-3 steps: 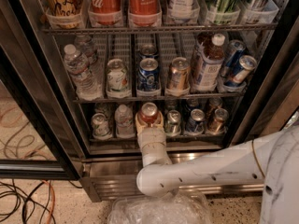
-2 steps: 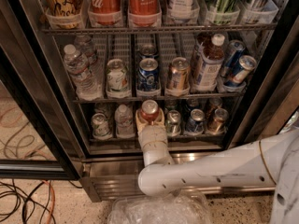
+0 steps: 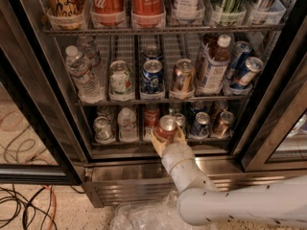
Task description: Pick coke can from bottom shelf of fridge
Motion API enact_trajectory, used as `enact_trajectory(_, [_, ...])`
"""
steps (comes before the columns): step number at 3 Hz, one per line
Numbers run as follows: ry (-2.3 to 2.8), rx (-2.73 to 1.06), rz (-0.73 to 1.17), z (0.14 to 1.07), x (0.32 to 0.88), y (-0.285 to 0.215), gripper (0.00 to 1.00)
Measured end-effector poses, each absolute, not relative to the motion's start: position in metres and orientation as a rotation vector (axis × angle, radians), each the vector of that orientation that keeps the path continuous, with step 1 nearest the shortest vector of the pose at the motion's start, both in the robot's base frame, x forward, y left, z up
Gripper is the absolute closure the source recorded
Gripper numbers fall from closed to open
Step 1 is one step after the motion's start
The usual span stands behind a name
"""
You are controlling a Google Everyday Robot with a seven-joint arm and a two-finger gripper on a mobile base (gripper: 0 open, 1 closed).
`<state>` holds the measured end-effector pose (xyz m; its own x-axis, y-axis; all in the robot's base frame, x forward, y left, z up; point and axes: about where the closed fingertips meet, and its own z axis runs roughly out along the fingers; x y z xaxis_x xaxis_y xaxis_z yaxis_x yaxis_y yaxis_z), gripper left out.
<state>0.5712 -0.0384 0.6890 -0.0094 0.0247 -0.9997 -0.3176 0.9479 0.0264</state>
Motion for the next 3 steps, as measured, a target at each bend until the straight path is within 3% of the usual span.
enact_trajectory(3, [1.595,-0.314,0.451,0.691,0.545,-0.006,1.00])
